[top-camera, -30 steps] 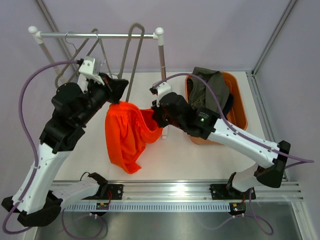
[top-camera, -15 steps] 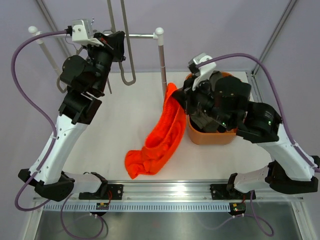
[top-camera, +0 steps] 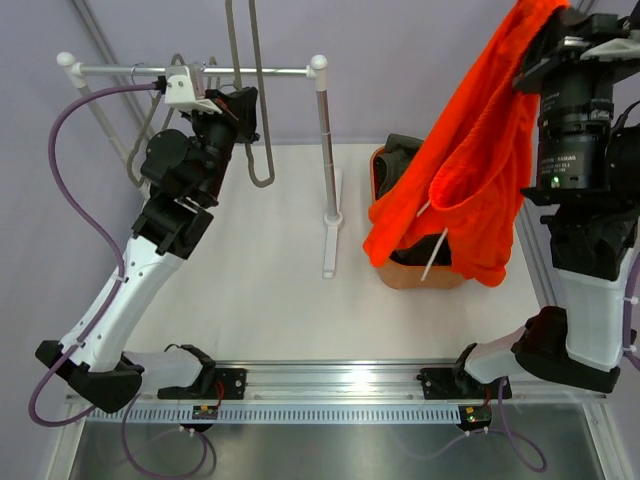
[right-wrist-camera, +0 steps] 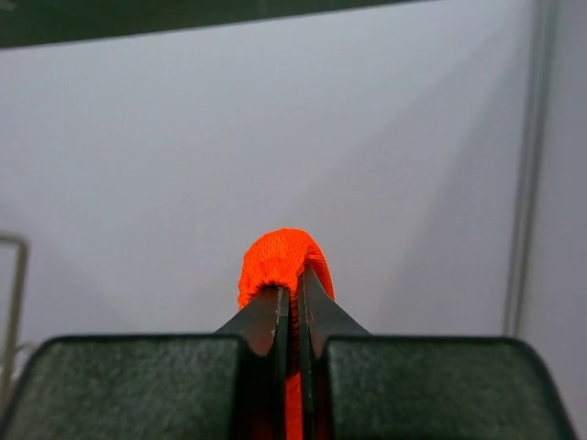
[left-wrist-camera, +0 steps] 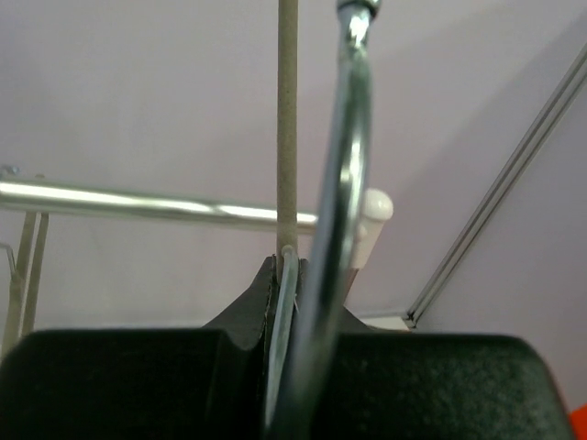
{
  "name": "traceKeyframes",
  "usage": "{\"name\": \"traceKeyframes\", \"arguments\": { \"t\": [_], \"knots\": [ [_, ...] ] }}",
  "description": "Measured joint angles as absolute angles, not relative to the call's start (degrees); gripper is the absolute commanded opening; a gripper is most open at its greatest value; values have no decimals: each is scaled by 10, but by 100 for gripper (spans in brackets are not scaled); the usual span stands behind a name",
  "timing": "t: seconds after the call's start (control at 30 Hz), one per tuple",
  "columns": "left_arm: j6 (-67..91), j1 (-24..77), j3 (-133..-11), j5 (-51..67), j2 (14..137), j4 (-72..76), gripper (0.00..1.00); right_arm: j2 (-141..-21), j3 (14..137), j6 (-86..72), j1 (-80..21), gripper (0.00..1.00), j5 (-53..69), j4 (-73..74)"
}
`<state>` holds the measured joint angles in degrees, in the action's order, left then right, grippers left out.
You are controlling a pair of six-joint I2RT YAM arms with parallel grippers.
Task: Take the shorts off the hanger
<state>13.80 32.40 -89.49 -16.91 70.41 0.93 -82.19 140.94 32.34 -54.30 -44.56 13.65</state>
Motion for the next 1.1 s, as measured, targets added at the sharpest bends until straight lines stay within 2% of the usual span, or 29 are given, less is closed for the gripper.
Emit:
{"name": "traceKeyframes", "arguments": {
  "t": [0.1, 0.2, 0.47, 0.57, 0.83, 1.1],
  "knots": [
    [142, 324, -860, -167, 695, 10, 0, -842, 1416, 316, -424, 0, -430, 95],
    [147, 324, -832, -164, 687, 10, 0, -882, 1450, 286, -346, 0, -405, 87],
    [145, 324, -795, -163, 665, 11, 0, -1001, 1488, 209, -294, 0, -334, 102],
    [142, 324, -786, -163, 655, 14, 0, -1021, 1465, 189, -289, 0, -332, 114],
    [133, 324, -778, -157, 642, 16, 0, -957, 1222, 120, -250, 0, -343, 118],
    [133, 324, -760, -152, 634, 14, 0, -752, 865, 1, -176, 0, -399, 105]
  ]
}}
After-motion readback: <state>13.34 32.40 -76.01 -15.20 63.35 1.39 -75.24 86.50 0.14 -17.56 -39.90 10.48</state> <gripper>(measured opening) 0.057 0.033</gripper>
